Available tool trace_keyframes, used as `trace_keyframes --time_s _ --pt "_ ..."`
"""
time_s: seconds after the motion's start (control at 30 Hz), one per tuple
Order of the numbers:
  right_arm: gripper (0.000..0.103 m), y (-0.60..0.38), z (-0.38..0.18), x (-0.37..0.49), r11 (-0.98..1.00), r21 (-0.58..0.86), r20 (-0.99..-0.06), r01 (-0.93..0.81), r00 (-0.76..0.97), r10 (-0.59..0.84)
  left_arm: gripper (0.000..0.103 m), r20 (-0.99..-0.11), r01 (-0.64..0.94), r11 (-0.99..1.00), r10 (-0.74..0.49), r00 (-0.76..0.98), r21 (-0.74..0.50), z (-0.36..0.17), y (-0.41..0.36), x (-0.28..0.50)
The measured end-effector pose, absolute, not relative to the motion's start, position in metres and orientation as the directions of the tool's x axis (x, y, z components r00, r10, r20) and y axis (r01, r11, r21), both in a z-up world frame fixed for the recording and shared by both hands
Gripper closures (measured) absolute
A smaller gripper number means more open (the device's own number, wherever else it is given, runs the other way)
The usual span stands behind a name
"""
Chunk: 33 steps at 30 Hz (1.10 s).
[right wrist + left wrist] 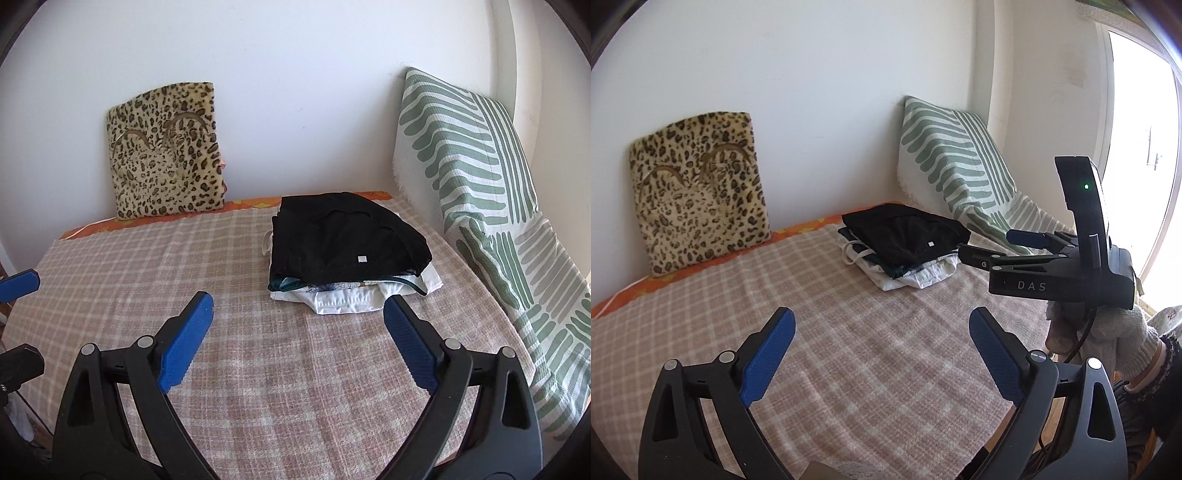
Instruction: Fold small clothes
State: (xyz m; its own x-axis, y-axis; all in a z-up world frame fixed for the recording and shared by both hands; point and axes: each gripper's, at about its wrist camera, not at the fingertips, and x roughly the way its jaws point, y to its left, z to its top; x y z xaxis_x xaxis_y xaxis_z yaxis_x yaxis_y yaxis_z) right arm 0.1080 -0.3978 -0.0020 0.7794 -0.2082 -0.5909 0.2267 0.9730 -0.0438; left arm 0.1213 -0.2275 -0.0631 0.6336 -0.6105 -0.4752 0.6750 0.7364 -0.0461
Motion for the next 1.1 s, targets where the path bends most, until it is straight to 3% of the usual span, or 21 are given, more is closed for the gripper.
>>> trace_keyframes --time_s 0.27,0.53,1.1 --pt "0.007 -0.391 -0.008 0.11 0.968 -0.077 -0.574 0.237 0.783 -0.238 0.003 -0.502 0.631 0.776 -0.555 0.664 -0.023 -0.071 -0.223 0.127" --pt "0.0 -0.39 -0.008 0.113 0.966 -0.078 -0.558 0.246 0.792 -0.247 0.001 -0.507 0.615 0.788 -0.541 0.671 -0.027 -0.072 -0.22 0.13" --pt "0.0 -0.389 -0.01 0.114 0.966 -0.077 -0.561 0.248 0.79 -0.248 0.001 -0.515 0.603 0.798 -0.528 0.676 -0.027 -0.073 -0.218 0.133"
